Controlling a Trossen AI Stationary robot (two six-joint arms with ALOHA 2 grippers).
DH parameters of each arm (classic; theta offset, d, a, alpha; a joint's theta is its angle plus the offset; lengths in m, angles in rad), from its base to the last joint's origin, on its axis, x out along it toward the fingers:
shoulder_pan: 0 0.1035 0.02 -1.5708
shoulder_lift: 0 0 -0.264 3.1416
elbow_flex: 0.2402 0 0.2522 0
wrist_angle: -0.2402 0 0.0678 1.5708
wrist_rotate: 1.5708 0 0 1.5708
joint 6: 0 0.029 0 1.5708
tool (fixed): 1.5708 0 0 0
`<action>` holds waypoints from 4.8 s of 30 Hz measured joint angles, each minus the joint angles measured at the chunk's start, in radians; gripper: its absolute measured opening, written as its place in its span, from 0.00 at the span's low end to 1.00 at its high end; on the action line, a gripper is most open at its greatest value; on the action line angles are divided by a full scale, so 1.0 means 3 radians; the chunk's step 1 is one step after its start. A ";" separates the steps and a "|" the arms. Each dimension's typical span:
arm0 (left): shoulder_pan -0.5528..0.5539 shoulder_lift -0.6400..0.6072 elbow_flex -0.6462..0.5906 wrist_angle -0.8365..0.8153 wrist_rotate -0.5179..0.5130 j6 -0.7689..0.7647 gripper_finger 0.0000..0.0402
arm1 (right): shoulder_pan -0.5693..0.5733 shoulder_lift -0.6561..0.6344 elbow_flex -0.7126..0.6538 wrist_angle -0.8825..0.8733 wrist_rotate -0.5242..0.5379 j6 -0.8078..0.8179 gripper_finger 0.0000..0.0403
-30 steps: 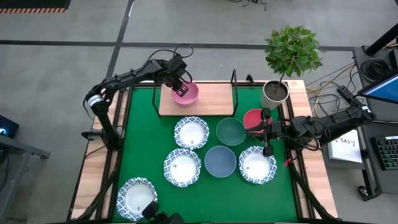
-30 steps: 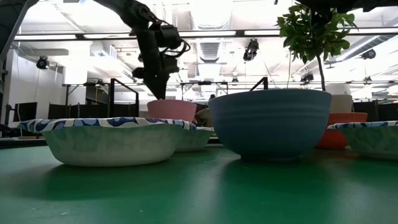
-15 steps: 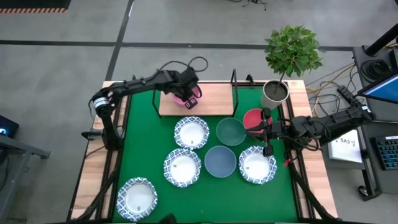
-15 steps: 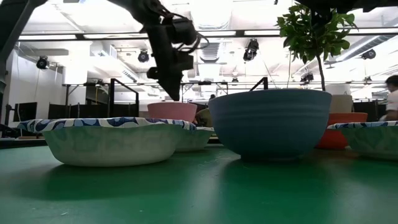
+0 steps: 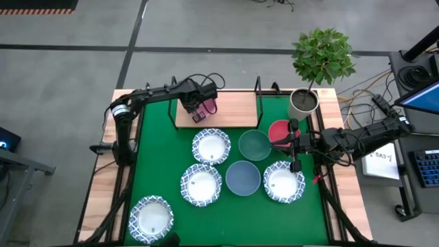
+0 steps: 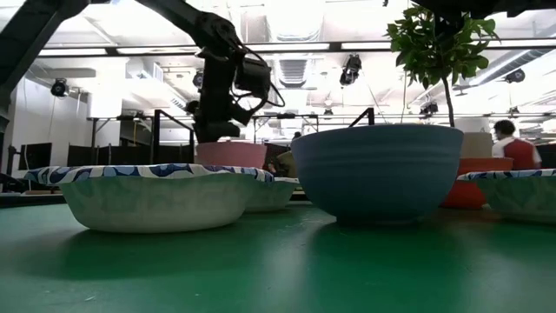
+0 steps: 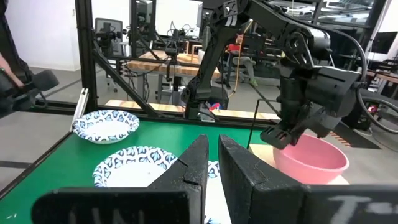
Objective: Place and stack bowls onto a shelf
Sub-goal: Put the pink bowl on the shelf, then stack the green bowl on top of the pink bowl on the shelf
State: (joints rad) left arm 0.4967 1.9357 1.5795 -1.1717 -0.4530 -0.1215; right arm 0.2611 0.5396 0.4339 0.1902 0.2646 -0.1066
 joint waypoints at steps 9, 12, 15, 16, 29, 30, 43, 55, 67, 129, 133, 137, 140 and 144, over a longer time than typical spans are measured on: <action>0.0085 -0.0004 0.0052 -0.0019 -0.0049 0.0025 0.00 | 0.0000 0.0000 0.0000 0.0000 0.0000 0.0001 0.07; 0.0063 -0.0017 0.0118 -0.0036 -0.0118 0.0025 0.00 | 0.0001 0.0000 0.0000 0.0000 0.0000 0.0003 0.07; -0.0031 -0.0103 0.0181 -0.0094 -0.0121 0.0032 0.00 | 0.0001 0.0001 0.0000 -0.0004 -0.0001 0.0058 0.07; -0.0080 -0.0161 0.0190 -0.0094 -0.0121 0.0049 0.00 | 0.0001 0.0008 0.0000 -0.0004 -0.0001 0.0108 0.07; -0.1623 -0.1484 -0.0635 0.1298 0.0129 0.0216 0.00 | 0.0054 0.0977 -0.0044 0.0707 -0.0006 0.0874 0.07; -0.1774 -0.1598 -0.0778 0.1524 0.0190 0.0268 0.00 | 0.0061 0.1087 -0.0036 0.0839 -0.0006 0.0874 0.07; -0.2979 -0.2859 -0.2587 0.3543 0.0785 0.0985 0.00 | 0.0052 0.2066 0.0930 0.0589 0.0004 0.1009 0.07; -0.2984 -0.3406 -0.3070 0.3816 0.0753 0.1021 0.00 | 0.0050 0.2614 0.2347 -0.2400 0.0712 0.1941 0.07; -0.2984 -0.3401 -0.3013 0.3703 0.0752 0.1081 0.00 | 0.0051 0.3008 0.2596 -0.2934 0.1152 0.2106 0.07; -0.2970 -0.4127 -0.2960 0.2491 -0.0618 0.1453 0.00 | -0.0399 0.3339 0.2619 -0.1872 0.0483 0.2328 0.50; -0.2945 -0.4158 -0.2960 0.2644 -0.0650 0.1649 0.00 | -0.0401 0.3339 0.2619 -0.1984 0.0306 0.2559 0.50; -0.2937 -0.4188 -0.2960 0.2768 -0.0652 0.1795 0.00 | -0.0399 0.3339 0.2619 -0.2137 0.0007 0.2596 0.50; -0.2936 -0.4223 -0.2960 0.2772 -0.0652 0.1831 0.00 | -0.0391 0.3320 0.2619 -0.2536 -0.0148 0.2319 0.50; -0.2936 -0.4264 -0.2960 0.2771 -0.0652 0.1833 0.00 | -0.0383 0.3307 0.2619 -0.3202 0.0031 0.2223 0.50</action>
State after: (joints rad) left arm -0.3840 0.6565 0.6914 -0.3403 -0.6487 0.4284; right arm 0.1463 1.5318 1.2198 -0.7704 0.2739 0.5604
